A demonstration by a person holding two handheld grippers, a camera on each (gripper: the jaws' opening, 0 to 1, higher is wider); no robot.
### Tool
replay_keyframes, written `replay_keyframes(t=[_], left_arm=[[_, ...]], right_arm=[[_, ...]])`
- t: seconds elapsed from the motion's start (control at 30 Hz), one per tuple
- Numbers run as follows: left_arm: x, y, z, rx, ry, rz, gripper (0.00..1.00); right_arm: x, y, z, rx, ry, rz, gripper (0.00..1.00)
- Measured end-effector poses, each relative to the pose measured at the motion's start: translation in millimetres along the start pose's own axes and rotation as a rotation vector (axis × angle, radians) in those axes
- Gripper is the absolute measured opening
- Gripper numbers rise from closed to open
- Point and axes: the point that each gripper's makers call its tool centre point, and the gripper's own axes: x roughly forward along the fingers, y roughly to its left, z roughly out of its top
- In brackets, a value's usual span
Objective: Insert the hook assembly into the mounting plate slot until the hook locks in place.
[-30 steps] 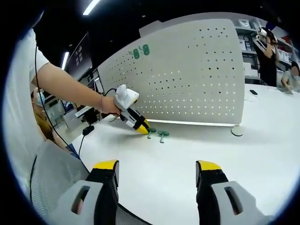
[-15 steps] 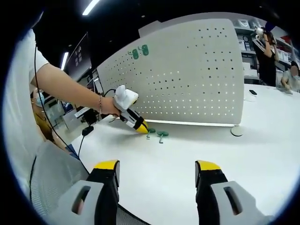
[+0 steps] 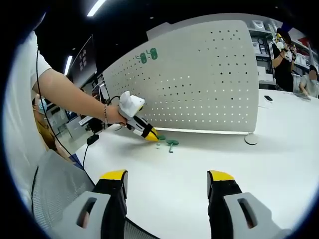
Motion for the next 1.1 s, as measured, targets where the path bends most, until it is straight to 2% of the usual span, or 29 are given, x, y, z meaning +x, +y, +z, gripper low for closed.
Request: replay_keyframes(t=[0.07,0.17,0.3,0.37,0.47,0.63,0.77,1.1], left_arm=[[-1,0.4,0.1,0.033,-0.005,0.011,0.02],[-5,-2.2,5.2,0.025,-0.034,0.010,0.02],[-11,1.3,12.9,0.046,-0.077,0.043,0.02],[-12,0.3,14.1,0.076,-0.076,0.044,0.02],[-17,3.7,19.8,0.055,-0.107,0.055,0.02],[-24,2.0,25.6,0.077,-0.132,0.057,0.02],[-31,3.9,33.4,0.042,-0.180,0.067,0.02],[-50,1.4,45.6,0.025,-0.252,0.097,0.02]], right_arm=[[0,0,-0.4,0.004,0.001,0.001,0.62],[1,-1,1.8,0.011,-0.010,-0.001,0.62],[1,0,2.3,0.005,-0.008,0.000,0.62],[2,0,2.6,0.007,-0.011,0.000,0.64],[2,0,3.7,0.001,-0.013,0.000,0.64],[3,2,6.0,-0.006,-0.015,0.006,0.65],[5,4,8.3,-0.009,-0.018,0.012,0.65],[7,6,17.0,-0.018,-0.038,0.018,0.65]])
